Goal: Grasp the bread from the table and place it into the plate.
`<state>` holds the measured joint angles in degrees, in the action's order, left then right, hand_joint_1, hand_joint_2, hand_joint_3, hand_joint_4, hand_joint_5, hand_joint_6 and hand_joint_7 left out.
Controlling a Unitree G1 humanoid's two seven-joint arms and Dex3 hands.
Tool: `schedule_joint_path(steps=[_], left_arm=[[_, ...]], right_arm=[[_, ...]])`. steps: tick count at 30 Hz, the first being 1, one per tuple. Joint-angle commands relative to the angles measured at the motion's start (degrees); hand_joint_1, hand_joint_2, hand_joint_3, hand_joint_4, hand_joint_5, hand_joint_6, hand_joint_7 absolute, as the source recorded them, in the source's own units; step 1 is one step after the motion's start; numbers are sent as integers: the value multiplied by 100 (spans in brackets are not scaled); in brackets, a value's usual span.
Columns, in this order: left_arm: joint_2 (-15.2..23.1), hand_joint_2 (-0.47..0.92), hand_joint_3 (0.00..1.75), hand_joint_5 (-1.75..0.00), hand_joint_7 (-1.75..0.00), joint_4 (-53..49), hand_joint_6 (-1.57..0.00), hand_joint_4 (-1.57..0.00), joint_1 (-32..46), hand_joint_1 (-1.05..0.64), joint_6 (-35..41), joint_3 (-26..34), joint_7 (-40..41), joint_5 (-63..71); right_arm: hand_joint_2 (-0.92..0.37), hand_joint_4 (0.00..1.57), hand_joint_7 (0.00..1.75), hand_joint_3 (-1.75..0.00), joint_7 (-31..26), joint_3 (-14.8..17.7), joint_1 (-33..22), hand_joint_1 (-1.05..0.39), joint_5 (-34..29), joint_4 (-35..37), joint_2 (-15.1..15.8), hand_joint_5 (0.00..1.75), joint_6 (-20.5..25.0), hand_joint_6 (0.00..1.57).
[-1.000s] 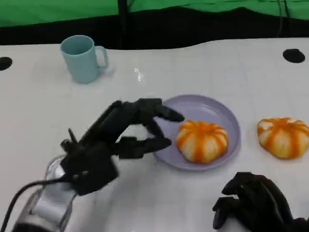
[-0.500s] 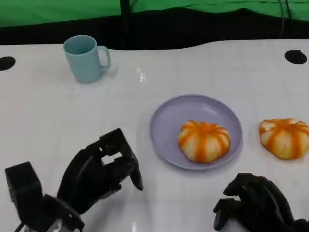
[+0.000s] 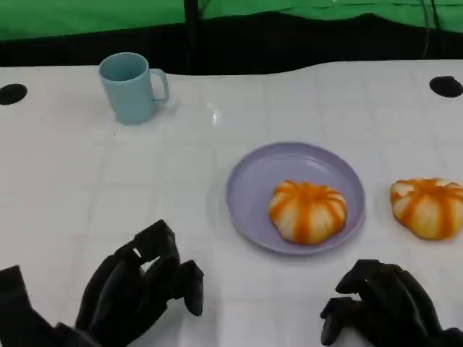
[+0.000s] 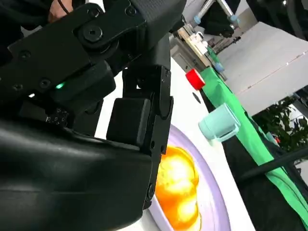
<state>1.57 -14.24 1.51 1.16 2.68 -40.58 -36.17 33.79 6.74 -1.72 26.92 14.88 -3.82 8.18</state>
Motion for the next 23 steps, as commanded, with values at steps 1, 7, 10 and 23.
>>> schedule_joint_path(steps=[1,7,10,23], left_arm=[[3,92,21,-175,-175,59,-66,-90,10,-66,205,130,-165,-74],[-21,92,19,-175,-174,6,-67,-92,-120,-63,626,275,-240,-165],[-56,92,18,-175,-171,-5,-69,-93,-154,-62,739,338,-257,-189],[-71,92,17,-175,-163,-127,-72,-91,-238,-62,876,458,-363,-108]], right_arm=[[-74,156,35,-1,10,15,-19,-104,20,-46,63,75,-58,157],[-74,156,35,0,10,50,73,-104,24,64,81,76,-58,157],[-74,156,35,0,63,73,109,-103,45,131,78,75,-96,157],[-74,156,35,0,78,87,168,-104,35,267,69,75,-180,157]])
